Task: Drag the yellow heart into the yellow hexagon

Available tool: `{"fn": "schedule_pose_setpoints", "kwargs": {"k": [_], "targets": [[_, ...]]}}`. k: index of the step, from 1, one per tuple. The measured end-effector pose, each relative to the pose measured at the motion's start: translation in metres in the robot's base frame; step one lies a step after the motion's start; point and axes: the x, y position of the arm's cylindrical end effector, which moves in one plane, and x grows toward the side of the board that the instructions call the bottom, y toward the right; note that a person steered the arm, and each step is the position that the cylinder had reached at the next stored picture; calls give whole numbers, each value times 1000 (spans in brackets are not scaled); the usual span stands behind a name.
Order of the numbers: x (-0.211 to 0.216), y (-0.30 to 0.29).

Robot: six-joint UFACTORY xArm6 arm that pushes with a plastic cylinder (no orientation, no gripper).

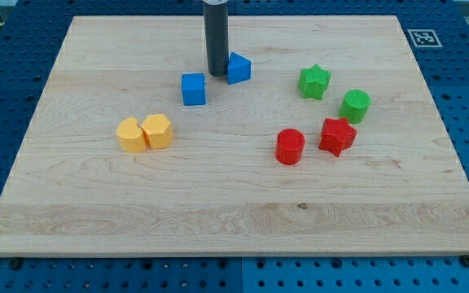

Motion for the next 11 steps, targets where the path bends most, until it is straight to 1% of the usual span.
{"fn": "schedule_pose_setpoints", "kwargs": {"k": [1, 3, 4, 5, 6, 7, 8, 9, 11], "targets": [[0, -13], [0, -83], [11, -103], [44, -117], [86, -133], [105, -150], [107, -152], [143, -154], [143, -142]]}}
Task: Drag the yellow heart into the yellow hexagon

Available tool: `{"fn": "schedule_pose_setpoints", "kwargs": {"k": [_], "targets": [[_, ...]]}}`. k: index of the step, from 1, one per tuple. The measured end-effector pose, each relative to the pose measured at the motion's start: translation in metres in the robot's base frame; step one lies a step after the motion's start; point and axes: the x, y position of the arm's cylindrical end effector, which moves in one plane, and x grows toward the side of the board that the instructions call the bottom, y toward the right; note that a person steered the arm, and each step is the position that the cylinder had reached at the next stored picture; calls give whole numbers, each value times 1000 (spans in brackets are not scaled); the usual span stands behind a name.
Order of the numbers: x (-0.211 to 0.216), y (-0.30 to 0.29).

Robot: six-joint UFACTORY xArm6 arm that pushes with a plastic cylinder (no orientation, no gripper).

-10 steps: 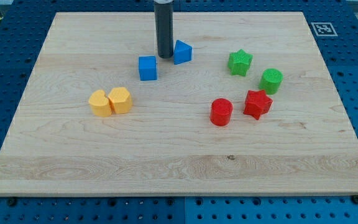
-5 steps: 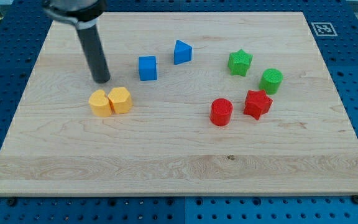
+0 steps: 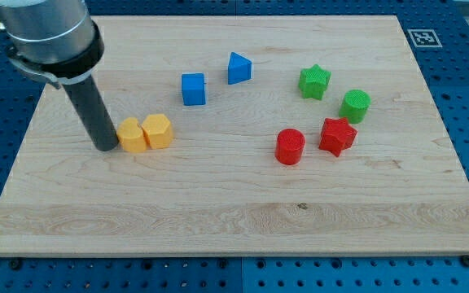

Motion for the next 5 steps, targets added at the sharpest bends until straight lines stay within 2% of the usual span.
{"fn": "schedule_pose_setpoints", "kwargs": {"k": [2, 3, 5], "targets": [[-23, 75], [-23, 75], [-44, 27]]}}
